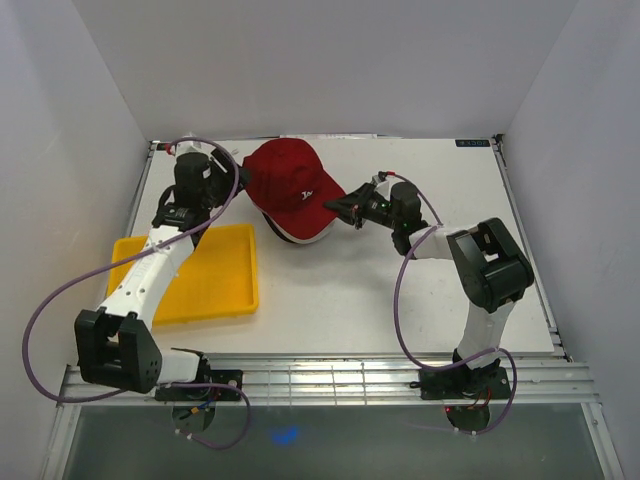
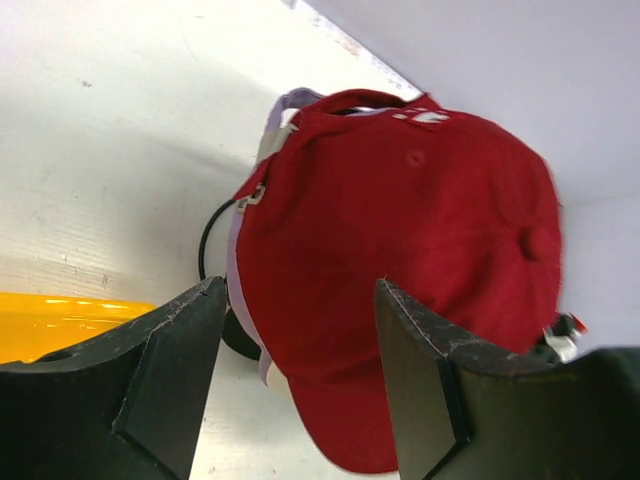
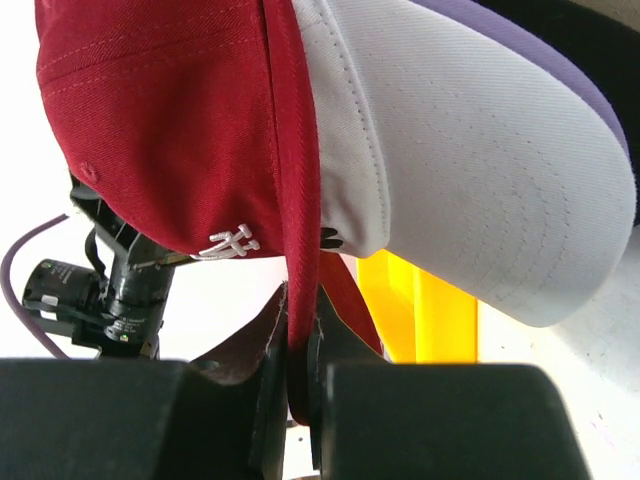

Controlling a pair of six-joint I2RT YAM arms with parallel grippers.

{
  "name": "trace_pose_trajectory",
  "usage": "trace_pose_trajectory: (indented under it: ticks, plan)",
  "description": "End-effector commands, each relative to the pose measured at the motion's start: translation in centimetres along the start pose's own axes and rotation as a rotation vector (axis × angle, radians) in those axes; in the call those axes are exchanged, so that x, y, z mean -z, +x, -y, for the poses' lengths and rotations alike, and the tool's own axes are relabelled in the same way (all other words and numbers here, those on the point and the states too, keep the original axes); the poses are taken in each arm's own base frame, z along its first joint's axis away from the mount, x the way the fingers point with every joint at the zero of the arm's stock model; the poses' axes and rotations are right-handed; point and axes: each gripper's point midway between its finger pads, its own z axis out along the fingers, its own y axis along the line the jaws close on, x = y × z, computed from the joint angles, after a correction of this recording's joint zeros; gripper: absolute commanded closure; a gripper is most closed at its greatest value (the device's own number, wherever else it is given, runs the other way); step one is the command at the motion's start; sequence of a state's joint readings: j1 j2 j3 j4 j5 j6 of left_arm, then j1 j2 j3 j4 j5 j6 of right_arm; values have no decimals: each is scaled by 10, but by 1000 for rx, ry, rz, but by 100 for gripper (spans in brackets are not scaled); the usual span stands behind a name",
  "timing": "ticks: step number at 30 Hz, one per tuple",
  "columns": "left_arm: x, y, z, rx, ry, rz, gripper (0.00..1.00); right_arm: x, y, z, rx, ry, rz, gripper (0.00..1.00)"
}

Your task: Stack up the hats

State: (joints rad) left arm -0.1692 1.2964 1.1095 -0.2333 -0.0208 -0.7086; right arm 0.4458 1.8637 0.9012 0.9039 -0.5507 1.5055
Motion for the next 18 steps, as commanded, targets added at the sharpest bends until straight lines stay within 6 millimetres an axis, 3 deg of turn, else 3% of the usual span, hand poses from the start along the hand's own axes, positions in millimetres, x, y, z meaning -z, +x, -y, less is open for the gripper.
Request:
trace_pose_trajectory:
  ticks: [1, 3, 9, 18]
  plan:
    - [-16, -24, -12, 65, -131, 165, 29, 6, 9, 73, -71, 233, -58, 92]
    - [-21, -30, -19, 103, -170, 211, 29, 5, 9, 73, -68, 239, -74, 92]
    - [-39, -44, -16, 113, -177, 267, 29, 5, 7, 74, -61, 244, -88, 92]
    - [-65, -43, -8, 139, -121, 248, 29, 2, 3, 73, -49, 238, -103, 92]
